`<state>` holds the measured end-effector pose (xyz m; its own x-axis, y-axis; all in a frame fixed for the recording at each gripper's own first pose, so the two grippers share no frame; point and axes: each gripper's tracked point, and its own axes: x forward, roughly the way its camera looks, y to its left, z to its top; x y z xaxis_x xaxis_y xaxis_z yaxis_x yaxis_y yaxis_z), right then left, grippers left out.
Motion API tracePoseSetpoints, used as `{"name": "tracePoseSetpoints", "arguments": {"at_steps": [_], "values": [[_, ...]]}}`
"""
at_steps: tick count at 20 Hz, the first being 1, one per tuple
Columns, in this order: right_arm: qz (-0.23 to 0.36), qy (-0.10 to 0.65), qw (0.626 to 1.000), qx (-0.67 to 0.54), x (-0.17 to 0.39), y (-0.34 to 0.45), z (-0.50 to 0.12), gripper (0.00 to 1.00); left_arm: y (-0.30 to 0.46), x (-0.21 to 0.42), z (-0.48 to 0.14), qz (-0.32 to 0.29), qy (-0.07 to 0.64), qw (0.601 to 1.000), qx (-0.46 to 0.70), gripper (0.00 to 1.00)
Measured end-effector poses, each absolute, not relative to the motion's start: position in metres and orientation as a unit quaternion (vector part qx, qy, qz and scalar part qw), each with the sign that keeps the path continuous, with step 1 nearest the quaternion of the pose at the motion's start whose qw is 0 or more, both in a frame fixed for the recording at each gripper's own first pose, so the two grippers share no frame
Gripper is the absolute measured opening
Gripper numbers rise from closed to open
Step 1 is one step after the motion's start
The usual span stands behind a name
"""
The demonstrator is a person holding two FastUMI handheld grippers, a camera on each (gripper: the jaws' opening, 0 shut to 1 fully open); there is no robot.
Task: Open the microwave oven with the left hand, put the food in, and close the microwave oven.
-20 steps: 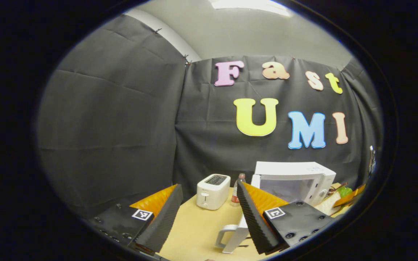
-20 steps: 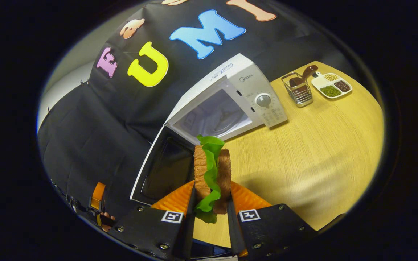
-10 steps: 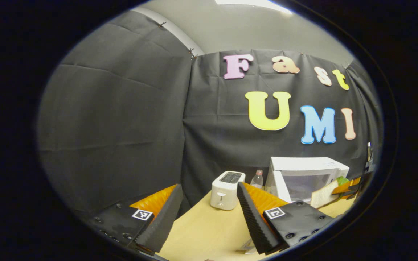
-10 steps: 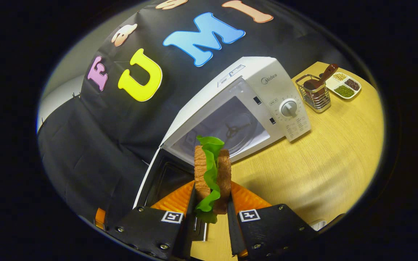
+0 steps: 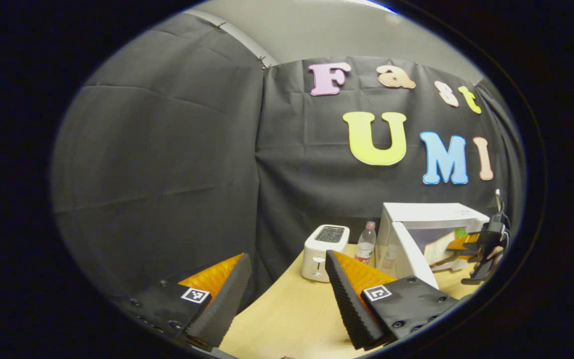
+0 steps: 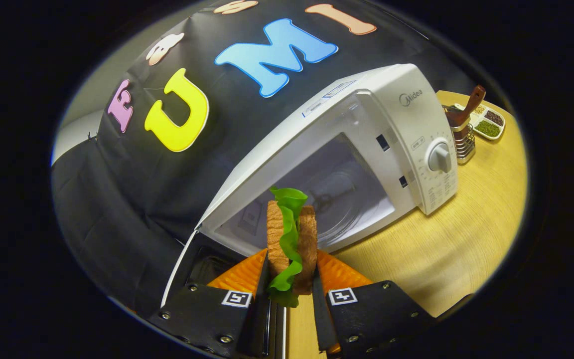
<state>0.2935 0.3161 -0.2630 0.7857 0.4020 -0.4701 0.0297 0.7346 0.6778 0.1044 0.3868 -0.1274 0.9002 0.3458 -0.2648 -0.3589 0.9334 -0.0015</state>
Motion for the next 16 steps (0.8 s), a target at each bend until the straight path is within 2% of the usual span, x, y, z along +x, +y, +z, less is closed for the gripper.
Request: {"name": "tracePoseSetpoints", "arguments": {"at_steps": [7,12,16], "values": [[0.089,0.269,0.889,0.359,0.340,0.332,-0.285,0.41,0.410,0.081,-0.142,0.207,0.157,0.965,-0.021,0.95],[0.087,0.265,0.892,0.356,0.364,0.340,-0.306,0.41,0.415,0.070,-0.158,0.219,0.186,0.958,-0.013,0.95],[0.056,0.275,0.895,0.347,0.377,0.331,-0.324,0.41,0.417,0.068,-0.158,0.225,0.188,0.956,-0.011,0.96]]}}
